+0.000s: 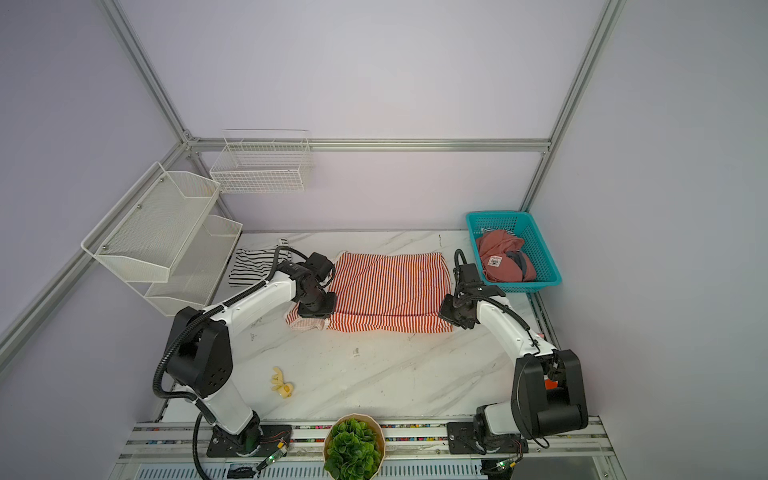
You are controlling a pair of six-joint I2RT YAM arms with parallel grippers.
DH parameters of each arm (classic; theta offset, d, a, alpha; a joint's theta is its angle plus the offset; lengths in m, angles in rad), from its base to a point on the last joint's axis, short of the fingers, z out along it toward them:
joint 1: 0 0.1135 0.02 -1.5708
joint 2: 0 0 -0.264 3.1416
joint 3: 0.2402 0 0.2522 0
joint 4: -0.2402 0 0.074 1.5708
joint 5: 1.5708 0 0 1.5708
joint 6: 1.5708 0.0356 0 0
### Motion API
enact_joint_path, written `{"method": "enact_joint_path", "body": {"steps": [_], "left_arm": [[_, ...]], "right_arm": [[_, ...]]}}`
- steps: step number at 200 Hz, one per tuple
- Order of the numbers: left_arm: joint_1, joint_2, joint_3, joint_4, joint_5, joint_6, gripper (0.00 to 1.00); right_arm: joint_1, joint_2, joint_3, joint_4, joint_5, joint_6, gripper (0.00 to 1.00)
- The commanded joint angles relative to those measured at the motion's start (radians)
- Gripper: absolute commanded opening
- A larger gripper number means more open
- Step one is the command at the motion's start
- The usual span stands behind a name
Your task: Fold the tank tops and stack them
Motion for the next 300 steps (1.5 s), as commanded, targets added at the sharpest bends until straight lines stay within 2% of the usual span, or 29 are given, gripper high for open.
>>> {"method": "enact_joint_path", "body": {"steps": [1, 53, 108, 131, 149, 163, 183, 198, 208, 240, 280, 300], "left_arm": [[0.014, 0.056, 0.142, -0.063, -0.04, 0.086, 0.0], [0.039, 0.197, 0.316, -0.113, -0.046, 0.167, 0.0], [0.083, 0.329, 0.445, -0.12, -0.009, 0.183, 0.0], [0.091, 0.382, 0.527, -0.13, 0.007, 0.194, 0.1], [0.097, 0.417, 0.602, -0.161, -0.008, 0.202, 0.3], [0.107, 0.425, 0.653, -0.192, -0.034, 0.206, 0.45], [0.134, 0.396, 0.683, -0.219, -0.066, 0.204, 0.55], [0.158, 0.345, 0.663, -0.236, -0.109, 0.194, 0.56], [0.169, 0.295, 0.619, -0.243, -0.146, 0.19, 0.52], [0.178, 0.126, 0.366, -0.253, -0.262, 0.169, 0.45], [0.177, 0.067, 0.152, -0.245, -0.258, 0.142, 0.43], [0.174, 0.061, 0.091, -0.222, -0.23, 0.138, 0.48]], "right_arm": [[-0.021, 0.037, 0.06, -0.003, 0.03, -0.032, 0.0], [-0.059, 0.188, 0.206, 0.01, -0.011, -0.092, 0.0], [-0.099, 0.408, 0.35, 0.025, -0.063, -0.147, 0.0], [-0.108, 0.478, 0.399, 0.024, -0.071, -0.155, 0.03], [-0.112, 0.519, 0.427, 0.027, -0.074, -0.155, 0.15], [-0.113, 0.541, 0.446, 0.03, -0.076, -0.154, 0.19], [-0.113, 0.533, 0.457, 0.035, -0.071, -0.151, 0.32], [-0.113, 0.503, 0.447, 0.044, -0.062, -0.143, 0.35], [-0.113, 0.475, 0.432, 0.055, -0.062, -0.14, 0.36], [-0.111, 0.382, 0.343, 0.103, -0.094, -0.122, 0.37], [-0.097, 0.319, 0.258, 0.12, -0.114, -0.117, 0.37], [-0.09, 0.293, 0.229, 0.129, -0.123, -0.109, 0.37]]}}
